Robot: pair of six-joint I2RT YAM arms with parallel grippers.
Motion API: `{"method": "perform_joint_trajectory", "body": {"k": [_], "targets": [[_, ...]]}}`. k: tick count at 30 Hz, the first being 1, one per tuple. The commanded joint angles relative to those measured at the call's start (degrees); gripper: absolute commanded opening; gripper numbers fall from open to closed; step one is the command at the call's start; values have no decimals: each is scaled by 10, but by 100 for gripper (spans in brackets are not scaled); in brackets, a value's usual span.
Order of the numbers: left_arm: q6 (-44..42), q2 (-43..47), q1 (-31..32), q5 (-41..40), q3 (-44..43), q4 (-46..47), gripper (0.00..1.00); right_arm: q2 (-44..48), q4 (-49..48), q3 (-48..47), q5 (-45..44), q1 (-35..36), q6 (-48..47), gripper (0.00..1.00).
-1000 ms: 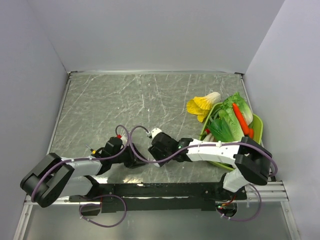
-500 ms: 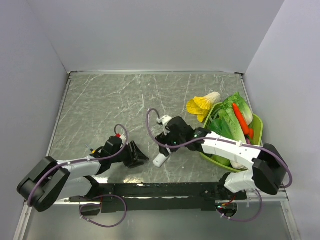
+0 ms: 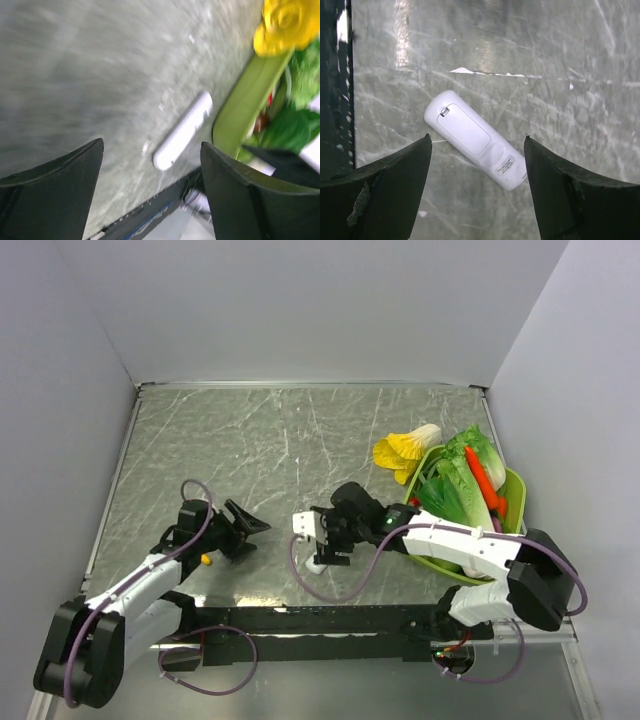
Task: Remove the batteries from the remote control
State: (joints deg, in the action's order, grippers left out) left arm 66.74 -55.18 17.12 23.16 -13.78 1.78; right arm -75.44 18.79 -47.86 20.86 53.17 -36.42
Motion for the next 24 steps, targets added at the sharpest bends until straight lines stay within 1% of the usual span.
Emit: {"method": "perform_joint_trajectory", "body": {"k": [1,2,4,11,12,17,20,24], "targets": [[-10,14,-59,33,-16,-52,84,-30,-60,35,-3,20,-135,81],[-13,14,-65,44,-13,-31,84,-40,-76,41,-7,22,-140,81],[-17,10,-75,73,-12,-22,83,-67,-84,44,-13,26,-160,80],[-58,-35,-96,93,-22,-22,83,-115,-78,25,-35,33,-193,79],[-60,-41,-99,97,-18,-5,83,-121,-71,22,-35,33,-197,79],[-64,-74,-104,126,-9,24,82,-169,-41,-3,-42,39,-219,77],[-67,-80,-104,129,-12,24,82,-186,-42,-11,-34,40,-220,73],[-72,-75,-104,121,-14,19,81,-224,-4,-47,-25,42,-216,58]]}}
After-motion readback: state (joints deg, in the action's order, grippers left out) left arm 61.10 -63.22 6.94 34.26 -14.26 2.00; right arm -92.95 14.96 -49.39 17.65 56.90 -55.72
